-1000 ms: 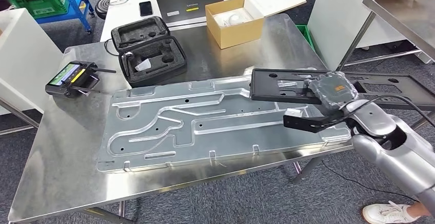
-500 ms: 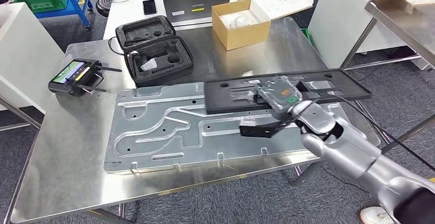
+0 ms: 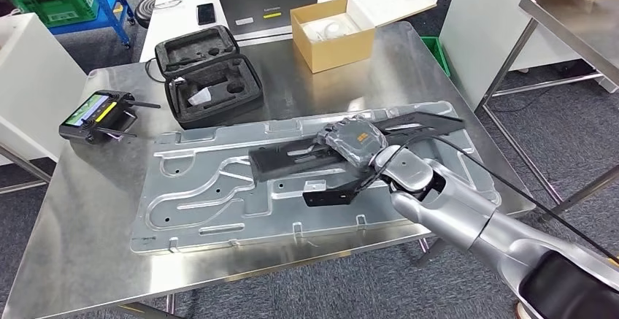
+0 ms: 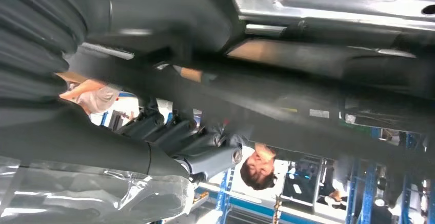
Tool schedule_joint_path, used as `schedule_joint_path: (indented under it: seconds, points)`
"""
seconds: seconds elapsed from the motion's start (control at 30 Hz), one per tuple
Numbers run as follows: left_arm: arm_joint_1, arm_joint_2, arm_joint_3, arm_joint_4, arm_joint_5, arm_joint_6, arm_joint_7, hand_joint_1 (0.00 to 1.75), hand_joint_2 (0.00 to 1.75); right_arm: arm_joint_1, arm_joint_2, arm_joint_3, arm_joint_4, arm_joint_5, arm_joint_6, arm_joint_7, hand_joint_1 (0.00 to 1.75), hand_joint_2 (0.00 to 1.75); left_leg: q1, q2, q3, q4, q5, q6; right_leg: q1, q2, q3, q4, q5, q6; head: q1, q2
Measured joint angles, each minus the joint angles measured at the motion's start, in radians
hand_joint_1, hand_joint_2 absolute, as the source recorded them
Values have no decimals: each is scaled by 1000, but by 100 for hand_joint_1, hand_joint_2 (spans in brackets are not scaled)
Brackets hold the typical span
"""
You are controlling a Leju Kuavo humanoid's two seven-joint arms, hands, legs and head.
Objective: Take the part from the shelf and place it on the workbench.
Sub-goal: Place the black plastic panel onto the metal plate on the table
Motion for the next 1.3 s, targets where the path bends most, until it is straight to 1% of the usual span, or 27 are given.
schedule_joint_path:
  seconds: [0.07,0.1,0.13,0.17,0.23,0.27,0.3,0.43,0.5,0.53,0.57,0.63,0.67,0.7,0.73,0.8,0.83,0.87,0.97,1.0,1.03,1.07,1.13,1.17,1.2,1.23,1.3]
  points:
    - [-3,0,-2,0,5,4,-3,0,87,-2,4,9,6,-1,0,3,0,0,1,0,-64,137,-51,-6,2,0,1,0,-1,-4,0,0]
    - [-4,0,-3,0,9,4,-2,0,44,-1,5,12,9,-2,0,6,0,0,1,0,-80,171,-56,-6,3,0,2,0,-2,-4,0,0]
    - [-4,0,-4,0,12,2,2,0,0,-1,6,15,11,-3,0,10,0,0,1,0,-78,168,-43,-4,4,1,4,0,-3,-5,0,0]
    - [-3,0,-5,0,15,-1,7,0,0,-2,6,17,13,-4,1,17,0,0,1,0,-58,125,-15,1,5,3,6,0,-3,-5,0,0]
    - [1,1,-7,0,25,-3,18,0,0,-5,5,18,17,-9,4,37,0,0,-3,0,7,-18,51,17,8,6,9,-1,-4,-3,0,0]
    - [3,3,-7,0,30,-3,23,0,0,-7,4,18,19,-12,6,47,0,0,-6,0,33,-74,69,24,10,8,9,-1,-5,-2,1,0]
    - [6,4,-8,0,33,-3,27,0,0,-9,3,18,20,-13,8,54,0,0,-9,0,49,-107,75,29,12,9,8,-1,-5,0,1,0]
    - [7,4,-8,0,36,-3,30,0,0,-9,0,17,22,-15,10,63,0,0,-12,0,55,-122,71,31,12,9,5,-1,-4,3,1,0]
    - [9,5,-9,0,39,-3,32,0,0,-10,-4,16,25,-16,12,69,0,0,-10,0,56,-128,73,33,10,9,3,-3,-3,12,1,0]
    - [11,5,-10,0,41,-3,33,0,0,-11,-8,14,27,-16,15,75,0,0,-8,1,59,-133,76,38,9,8,-8,23,-21,19,2,0]
    - [14,5,-12,0,43,-3,35,0,0,-13,-12,13,29,-16,20,83,0,0,-6,3,62,-139,80,44,10,7,-29,72,-48,25,2,0]
    - [18,5,-14,0,50,-4,37,0,0,-16,-22,11,31,-16,36,106,0,0,-5,5,67,-146,86,53,11,4,-95,218,-118,33,3,0]
    - [20,5,-15,0,53,-4,37,0,0,-15,-27,11,31,-16,46,116,0,0,-6,5,67,-146,86,53,11,3,-116,264,-131,35,3,0]
    - [21,5,-16,0,57,-4,37,0,0,-16,-33,10,31,-17,56,129,0,0,-6,5,67,-145,86,53,11,3,-120,273,-125,36,3,0]
    - [23,5,-17,0,61,-4,37,0,0,-17,-39,10,30,-18,66,141,0,0,-6,5,67,-143,86,53,11,3,-103,241,-102,36,3,0]
    - [25,5,-18,0,67,-4,37,0,0,-21,-59,5,24,-24,81,166,0,0,-7,3,66,-136,84,50,11,-1,-33,105,-37,36,4,0]
    - [27,5,-18,0,70,-4,36,0,0,-24,-71,2,19,-28,86,178,0,0,-9,2,62,-130,82,47,11,-2,-5,47,-16,33,3,0]
    - [29,5,-18,0,73,-3,36,0,0,-25,-85,-3,14,-31,91,188,0,0,-11,1,58,-126,81,43,12,-2,11,10,-5,30,3,0]
    - [34,6,-18,0,80,-2,34,0,0,-24,-126,-16,-6,-41,100,204,0,0,-13,1,49,-121,82,30,14,-1,10,-4,2,14,2,0]
    - [35,6,-19,0,83,-1,33,0,0,-24,-139,-21,-13,-43,101,207,0,0,-11,2,44,-112,72,25,13,-1,8,-5,6,7,2,0]
    - [36,6,-19,0,86,0,31,0,0,-23,-151,-25,-21,-45,101,213,0,0,-9,3,34,-84,49,18,11,-1,6,-7,10,1,2,0]
    - [37,7,-19,0,91,3,28,0,0,-21,-167,-31,-30,-48,102,221,0,0,-6,4,16,-35,13,11,9,-1,3,-7,13,-3,1,0]
    - [38,7,-19,0,101,11,20,0,0,-8,-205,-49,-50,-61,104,243,0,0,-1,4,-32,105,-66,1,8,-4,-3,-7,18,-7,1,0]
    - [39,7,-18,0,105,15,18,0,0,3,-228,-59,-61,-71,104,256,0,0,1,5,-48,159,-89,-1,8,-5,-7,-7,22,-6,1,0]
    - [40,7,-18,0,109,17,16,0,0,16,-254,-72,-72,-81,104,271,0,0,2,5,-47,179,-95,-1,8,-7,-10,-7,25,-5,1,0]
    - [42,7,-18,0,113,19,15,0,0,31,-283,-87,-83,-90,103,286,0,0,3,5,-27,156,-84,1,8,-8,-14,-7,28,-3,1,0]
    - [49,9,-18,1,119,22,15,0,0,63,-345,-130,-108,-105,101,310,0,0,2,4,59,18,-32,11,8,-9,-20,-7,35,3,1,0]
